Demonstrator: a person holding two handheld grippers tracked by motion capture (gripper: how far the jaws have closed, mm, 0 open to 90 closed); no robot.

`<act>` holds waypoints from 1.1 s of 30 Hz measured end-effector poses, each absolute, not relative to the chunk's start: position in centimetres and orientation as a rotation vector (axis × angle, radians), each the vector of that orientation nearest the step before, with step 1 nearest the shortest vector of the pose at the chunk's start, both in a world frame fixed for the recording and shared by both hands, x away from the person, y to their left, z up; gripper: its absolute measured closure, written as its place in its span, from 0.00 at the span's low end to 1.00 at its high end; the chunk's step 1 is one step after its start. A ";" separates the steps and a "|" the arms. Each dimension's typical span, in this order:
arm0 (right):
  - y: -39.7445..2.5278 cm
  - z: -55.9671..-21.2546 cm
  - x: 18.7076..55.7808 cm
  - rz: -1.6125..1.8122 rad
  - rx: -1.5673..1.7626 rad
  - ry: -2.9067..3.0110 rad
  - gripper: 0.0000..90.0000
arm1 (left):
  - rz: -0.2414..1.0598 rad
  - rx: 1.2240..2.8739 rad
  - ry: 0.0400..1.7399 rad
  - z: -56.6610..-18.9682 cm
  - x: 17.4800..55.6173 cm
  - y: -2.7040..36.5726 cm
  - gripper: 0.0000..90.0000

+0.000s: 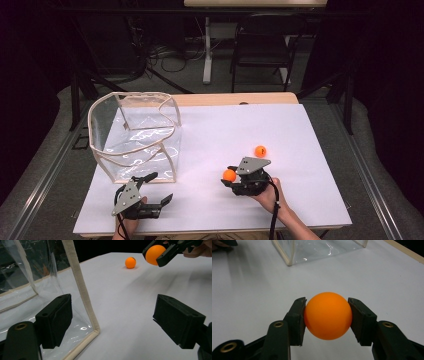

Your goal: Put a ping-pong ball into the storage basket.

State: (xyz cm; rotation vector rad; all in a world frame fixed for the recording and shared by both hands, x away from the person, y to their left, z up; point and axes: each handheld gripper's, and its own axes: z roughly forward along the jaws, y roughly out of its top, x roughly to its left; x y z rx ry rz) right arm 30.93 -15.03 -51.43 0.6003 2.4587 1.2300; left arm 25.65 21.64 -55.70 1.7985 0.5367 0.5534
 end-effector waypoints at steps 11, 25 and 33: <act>-14.4 -50.4 31.6 1.257 0.587 2.434 0.57 | 0.554 1.796 0.536 -55.7 25.7 21.7 0.17; -13.6 -50.1 32.1 1.253 0.573 2.432 0.57 | 0.550 1.798 0.531 -55.7 25.8 21.6 0.17; -13.5 -50.1 32.3 1.253 0.572 2.430 0.57 | 0.547 1.800 0.527 -55.7 25.8 21.6 0.17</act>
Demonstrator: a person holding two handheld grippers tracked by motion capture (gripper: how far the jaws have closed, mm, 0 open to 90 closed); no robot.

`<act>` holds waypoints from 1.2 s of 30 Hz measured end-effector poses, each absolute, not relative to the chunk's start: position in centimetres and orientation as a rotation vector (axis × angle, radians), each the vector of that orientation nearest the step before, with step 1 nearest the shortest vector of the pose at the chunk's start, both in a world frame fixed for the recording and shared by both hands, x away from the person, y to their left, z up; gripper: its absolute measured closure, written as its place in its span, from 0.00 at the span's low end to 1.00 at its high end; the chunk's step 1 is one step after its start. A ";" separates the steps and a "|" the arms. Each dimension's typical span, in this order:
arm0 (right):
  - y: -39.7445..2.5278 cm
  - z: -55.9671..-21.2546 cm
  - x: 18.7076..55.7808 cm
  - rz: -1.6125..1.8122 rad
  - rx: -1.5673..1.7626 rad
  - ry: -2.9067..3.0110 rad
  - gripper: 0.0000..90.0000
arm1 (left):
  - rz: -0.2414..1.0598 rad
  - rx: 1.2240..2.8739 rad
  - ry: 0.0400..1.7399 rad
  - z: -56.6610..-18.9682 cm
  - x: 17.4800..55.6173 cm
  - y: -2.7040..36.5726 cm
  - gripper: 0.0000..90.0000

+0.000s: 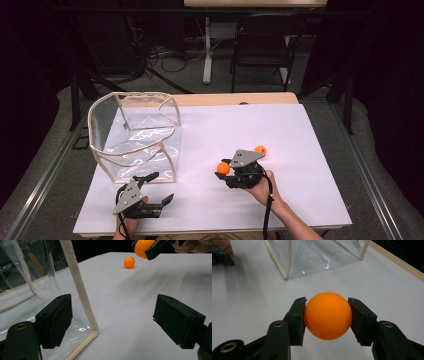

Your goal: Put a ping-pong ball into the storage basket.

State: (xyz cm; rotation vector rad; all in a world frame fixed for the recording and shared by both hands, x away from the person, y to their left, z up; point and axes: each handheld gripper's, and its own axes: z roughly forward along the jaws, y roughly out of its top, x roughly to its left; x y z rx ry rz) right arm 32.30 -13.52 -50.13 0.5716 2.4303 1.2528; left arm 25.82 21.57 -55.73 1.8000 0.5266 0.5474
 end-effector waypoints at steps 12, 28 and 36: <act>-13.8 -50.0 32.3 1.249 0.584 2.419 0.57 | 0.550 1.802 0.528 -55.7 25.8 21.5 0.17; -13.3 -49.0 33.2 1.263 0.571 2.389 0.57 | 0.550 1.802 0.529 -55.7 25.8 21.5 0.17; -12.5 -48.1 33.7 1.289 0.546 2.371 0.57 | 0.548 1.802 0.527 -55.8 25.8 21.5 0.17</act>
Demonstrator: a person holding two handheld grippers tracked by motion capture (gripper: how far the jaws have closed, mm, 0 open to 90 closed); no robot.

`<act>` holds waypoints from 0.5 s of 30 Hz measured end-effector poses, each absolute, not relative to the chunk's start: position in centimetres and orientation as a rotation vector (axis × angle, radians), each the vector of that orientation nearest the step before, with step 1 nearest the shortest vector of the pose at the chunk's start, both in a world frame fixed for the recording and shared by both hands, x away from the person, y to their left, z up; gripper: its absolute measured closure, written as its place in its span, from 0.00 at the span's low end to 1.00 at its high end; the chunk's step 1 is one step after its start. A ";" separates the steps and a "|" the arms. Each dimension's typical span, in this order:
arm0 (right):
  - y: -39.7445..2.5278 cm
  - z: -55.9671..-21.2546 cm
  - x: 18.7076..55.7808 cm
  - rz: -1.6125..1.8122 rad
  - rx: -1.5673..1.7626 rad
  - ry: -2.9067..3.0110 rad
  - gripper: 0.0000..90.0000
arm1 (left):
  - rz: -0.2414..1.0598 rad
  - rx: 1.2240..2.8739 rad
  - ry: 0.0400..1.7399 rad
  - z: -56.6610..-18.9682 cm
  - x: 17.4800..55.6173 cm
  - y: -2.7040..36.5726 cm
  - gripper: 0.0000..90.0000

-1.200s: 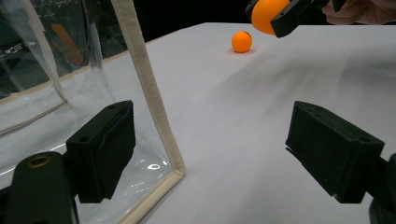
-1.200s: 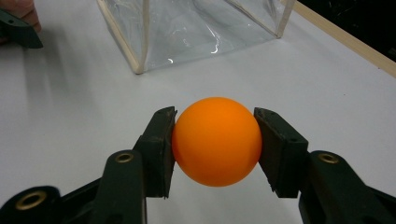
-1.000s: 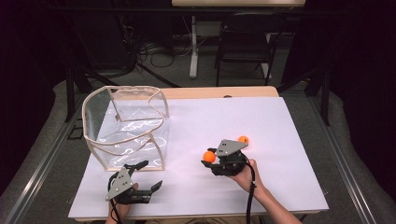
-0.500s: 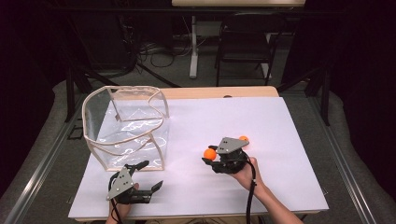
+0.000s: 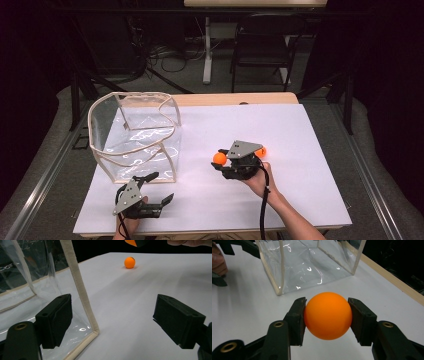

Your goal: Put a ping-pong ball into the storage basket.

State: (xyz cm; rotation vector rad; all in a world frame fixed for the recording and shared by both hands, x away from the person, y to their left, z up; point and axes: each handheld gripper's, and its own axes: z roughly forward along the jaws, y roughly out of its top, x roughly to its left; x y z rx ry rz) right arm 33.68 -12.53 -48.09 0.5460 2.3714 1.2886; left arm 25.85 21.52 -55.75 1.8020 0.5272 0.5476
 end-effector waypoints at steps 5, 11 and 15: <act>-12.1 -47.8 34.0 1.301 0.534 2.366 0.57 | 0.547 1.802 0.527 -55.8 25.8 21.5 0.17; -11.8 -47.5 34.2 1.315 0.529 2.355 0.57 | 0.547 1.801 0.527 -55.8 25.8 21.5 0.17; -11.5 -47.3 34.4 1.320 0.524 2.350 0.57 | 0.546 1.801 0.527 -55.8 25.8 21.5 0.17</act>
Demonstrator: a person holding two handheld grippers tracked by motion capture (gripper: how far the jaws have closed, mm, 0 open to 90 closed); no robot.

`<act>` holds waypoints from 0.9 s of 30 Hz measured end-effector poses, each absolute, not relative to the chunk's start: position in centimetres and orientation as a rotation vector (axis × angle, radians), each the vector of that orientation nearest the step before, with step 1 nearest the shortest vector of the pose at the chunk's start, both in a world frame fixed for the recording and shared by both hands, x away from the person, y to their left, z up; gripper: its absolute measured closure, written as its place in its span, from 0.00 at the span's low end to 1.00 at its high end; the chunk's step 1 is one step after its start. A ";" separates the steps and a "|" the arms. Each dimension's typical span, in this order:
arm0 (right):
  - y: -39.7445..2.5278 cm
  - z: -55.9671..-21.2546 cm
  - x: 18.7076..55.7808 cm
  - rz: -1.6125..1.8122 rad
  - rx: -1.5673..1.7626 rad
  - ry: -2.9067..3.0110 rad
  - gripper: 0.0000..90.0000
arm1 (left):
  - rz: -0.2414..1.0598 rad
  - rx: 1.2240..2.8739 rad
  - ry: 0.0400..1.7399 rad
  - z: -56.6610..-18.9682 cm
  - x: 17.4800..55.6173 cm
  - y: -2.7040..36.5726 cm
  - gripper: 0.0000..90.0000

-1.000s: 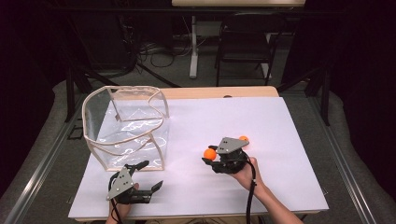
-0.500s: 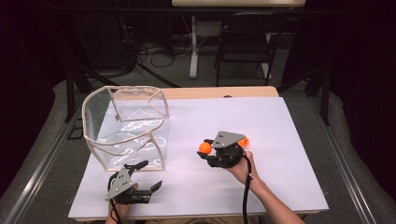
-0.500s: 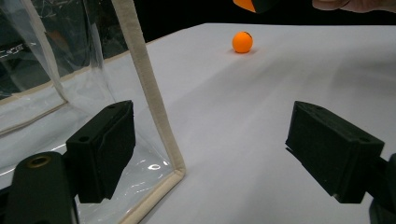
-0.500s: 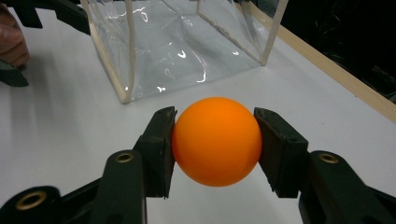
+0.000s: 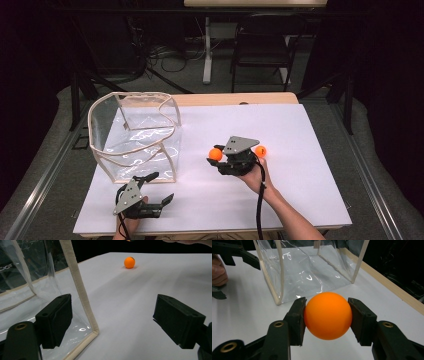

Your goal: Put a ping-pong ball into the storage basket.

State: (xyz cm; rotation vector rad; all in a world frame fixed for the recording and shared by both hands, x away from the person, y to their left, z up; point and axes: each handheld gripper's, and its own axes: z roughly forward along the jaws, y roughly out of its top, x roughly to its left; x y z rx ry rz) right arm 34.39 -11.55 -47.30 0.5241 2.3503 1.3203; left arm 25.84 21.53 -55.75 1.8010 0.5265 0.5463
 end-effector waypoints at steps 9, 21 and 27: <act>-11.1 -46.8 34.7 1.331 0.522 2.337 0.57 | 0.550 1.798 0.533 -55.7 25.8 21.6 0.17; -10.2 -46.4 35.2 1.339 0.512 2.339 0.57 | 0.551 1.793 0.535 -55.7 25.8 21.7 0.17; -9.8 -46.0 35.5 1.337 0.497 2.339 0.57 | 0.549 1.795 0.534 -55.8 25.9 21.7 0.17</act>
